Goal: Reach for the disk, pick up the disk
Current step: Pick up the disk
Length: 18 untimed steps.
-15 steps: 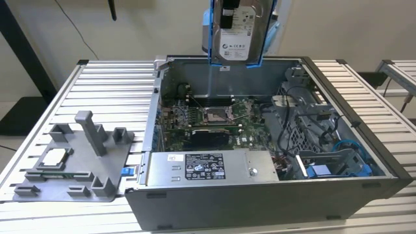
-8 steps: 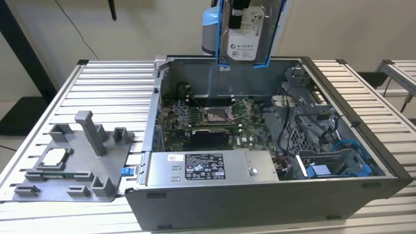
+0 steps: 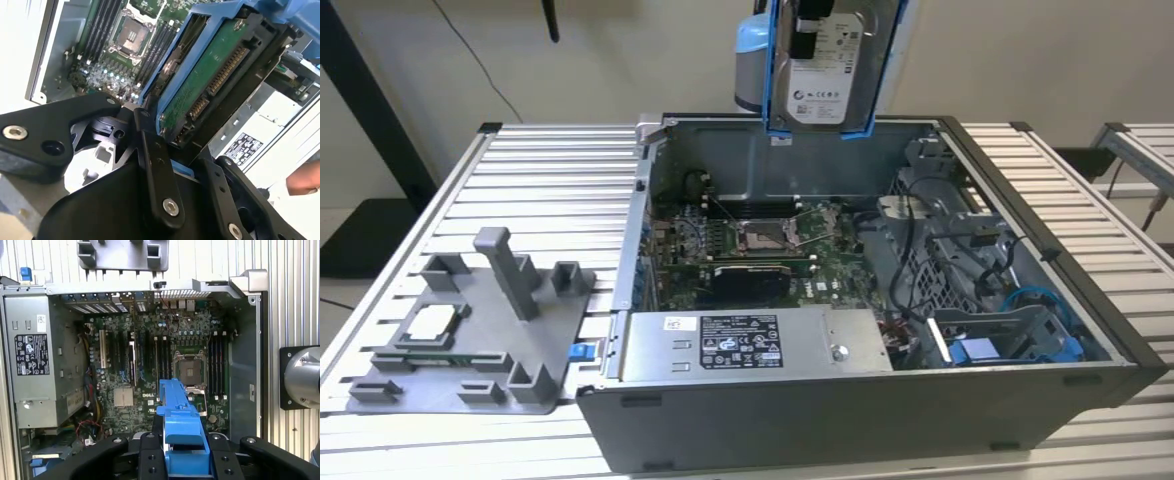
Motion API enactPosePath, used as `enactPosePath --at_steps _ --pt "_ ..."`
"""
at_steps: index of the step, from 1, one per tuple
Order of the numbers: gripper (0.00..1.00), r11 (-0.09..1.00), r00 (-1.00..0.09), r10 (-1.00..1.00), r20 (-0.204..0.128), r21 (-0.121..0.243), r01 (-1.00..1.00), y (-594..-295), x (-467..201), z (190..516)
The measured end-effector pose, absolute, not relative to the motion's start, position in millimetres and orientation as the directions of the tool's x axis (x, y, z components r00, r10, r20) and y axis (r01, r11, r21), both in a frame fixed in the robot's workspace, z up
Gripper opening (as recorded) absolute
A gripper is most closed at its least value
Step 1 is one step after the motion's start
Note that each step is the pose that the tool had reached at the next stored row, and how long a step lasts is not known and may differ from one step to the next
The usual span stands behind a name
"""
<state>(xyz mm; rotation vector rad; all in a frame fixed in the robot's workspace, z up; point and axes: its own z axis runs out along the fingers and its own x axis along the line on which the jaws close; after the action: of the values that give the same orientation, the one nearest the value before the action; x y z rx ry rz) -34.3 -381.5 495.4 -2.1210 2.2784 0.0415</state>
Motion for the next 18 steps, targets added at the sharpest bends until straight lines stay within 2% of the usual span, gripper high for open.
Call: enactPosePath --at_steps 18 --pt "0.00 0.071 -0.071 -0.997 -0.039 0.000 -0.997 -382 -6 495"
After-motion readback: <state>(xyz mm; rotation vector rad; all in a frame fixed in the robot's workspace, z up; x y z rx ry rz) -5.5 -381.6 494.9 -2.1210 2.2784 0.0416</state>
